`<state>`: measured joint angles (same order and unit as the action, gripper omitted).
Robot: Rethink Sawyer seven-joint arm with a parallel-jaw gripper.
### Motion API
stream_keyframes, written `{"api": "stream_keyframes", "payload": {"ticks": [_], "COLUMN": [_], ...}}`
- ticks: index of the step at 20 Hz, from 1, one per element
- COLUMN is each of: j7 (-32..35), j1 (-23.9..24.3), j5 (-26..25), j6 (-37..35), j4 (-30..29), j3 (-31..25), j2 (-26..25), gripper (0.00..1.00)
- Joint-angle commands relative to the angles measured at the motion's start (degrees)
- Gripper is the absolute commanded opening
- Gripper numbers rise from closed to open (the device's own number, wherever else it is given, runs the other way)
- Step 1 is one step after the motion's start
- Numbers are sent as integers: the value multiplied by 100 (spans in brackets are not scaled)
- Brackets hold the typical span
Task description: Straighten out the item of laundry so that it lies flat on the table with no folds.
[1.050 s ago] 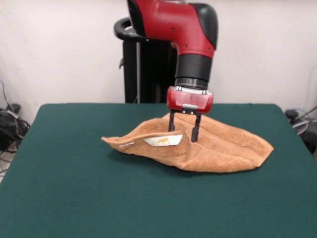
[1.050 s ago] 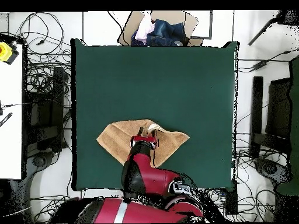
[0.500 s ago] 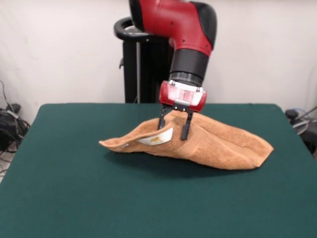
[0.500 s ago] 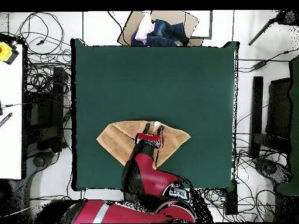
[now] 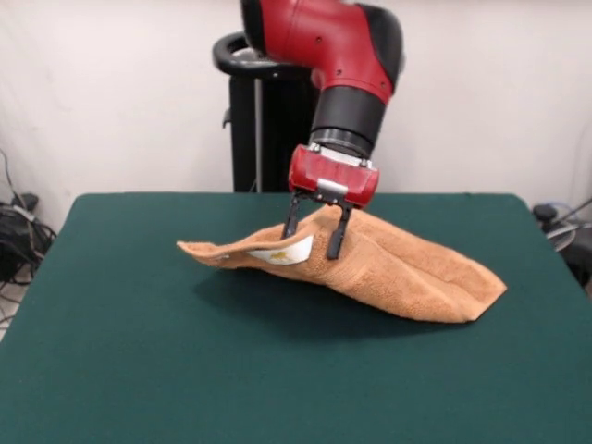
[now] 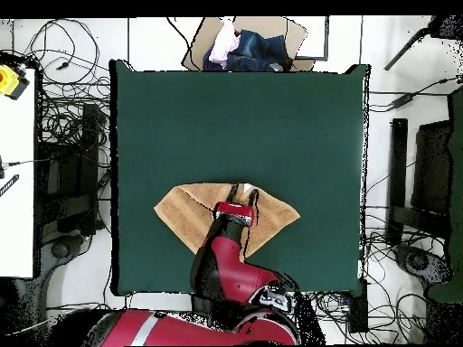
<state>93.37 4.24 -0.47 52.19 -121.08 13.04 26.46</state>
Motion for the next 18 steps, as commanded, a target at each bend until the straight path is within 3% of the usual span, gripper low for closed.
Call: {"api": "stream_keyframes", "payload": {"ticks": [1,10,14,18], "j7": [791,1032,1698,1951], "j1": [190,307,1235,2033], "j5": [56,-50,-1189,-2002], "j6": [343,121,-1091,-1807], "j4": [963,1062,1276,1381], "j3": [1,-200,-1309,-2258], "j2": [-41,-122,-210,-316], "gripper": [100,100,100,100]}}
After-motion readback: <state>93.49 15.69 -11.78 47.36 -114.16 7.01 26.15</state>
